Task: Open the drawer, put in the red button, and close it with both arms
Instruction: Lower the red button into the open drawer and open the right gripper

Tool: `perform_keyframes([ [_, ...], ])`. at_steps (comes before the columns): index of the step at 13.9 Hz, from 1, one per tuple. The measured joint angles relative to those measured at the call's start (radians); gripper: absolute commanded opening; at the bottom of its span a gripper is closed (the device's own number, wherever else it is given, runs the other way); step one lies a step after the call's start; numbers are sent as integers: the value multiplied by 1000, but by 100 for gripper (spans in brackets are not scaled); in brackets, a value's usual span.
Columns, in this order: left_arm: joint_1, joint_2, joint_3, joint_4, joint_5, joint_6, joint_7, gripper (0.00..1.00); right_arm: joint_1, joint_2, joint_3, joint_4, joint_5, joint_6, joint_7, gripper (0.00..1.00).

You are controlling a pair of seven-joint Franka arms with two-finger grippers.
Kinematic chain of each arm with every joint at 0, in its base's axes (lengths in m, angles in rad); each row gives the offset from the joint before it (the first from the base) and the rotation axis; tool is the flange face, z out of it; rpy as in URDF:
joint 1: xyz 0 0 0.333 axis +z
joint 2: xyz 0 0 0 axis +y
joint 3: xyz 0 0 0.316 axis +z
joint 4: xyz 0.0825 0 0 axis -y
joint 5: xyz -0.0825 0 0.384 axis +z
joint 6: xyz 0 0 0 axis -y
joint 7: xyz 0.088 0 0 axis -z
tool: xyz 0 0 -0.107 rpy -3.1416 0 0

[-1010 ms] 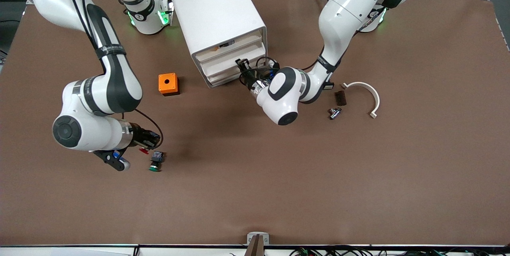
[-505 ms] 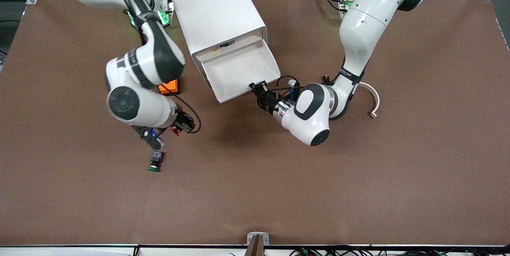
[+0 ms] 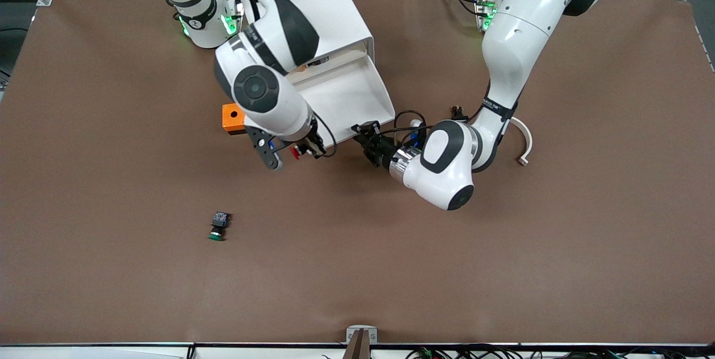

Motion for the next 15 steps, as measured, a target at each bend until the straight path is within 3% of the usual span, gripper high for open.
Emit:
perform_keyframes([
  [2, 24, -4, 12, 10, 0, 0, 0, 99, 29, 0, 0, -4, 0, 16, 61, 1],
  [6, 48, -28, 99, 26, 11, -4, 78, 99, 72, 0, -1, -68, 1, 116, 132, 1],
  [9, 59, -64, 125, 29, 131, -5, 204, 99, 105, 0, -1, -142, 2, 213, 168, 10],
  [13, 75, -107, 129, 29, 369, -31, 383, 99, 138, -7, -1, -198, 2, 278, 225, 47],
  [14, 76, -121, 129, 29, 427, -56, 473, 99, 138, -8, -1, -202, 2, 279, 227, 69],
  [15, 77, -138, 130, 29, 482, -78, 565, 99, 138, -10, -4, -204, 2, 279, 227, 100],
])
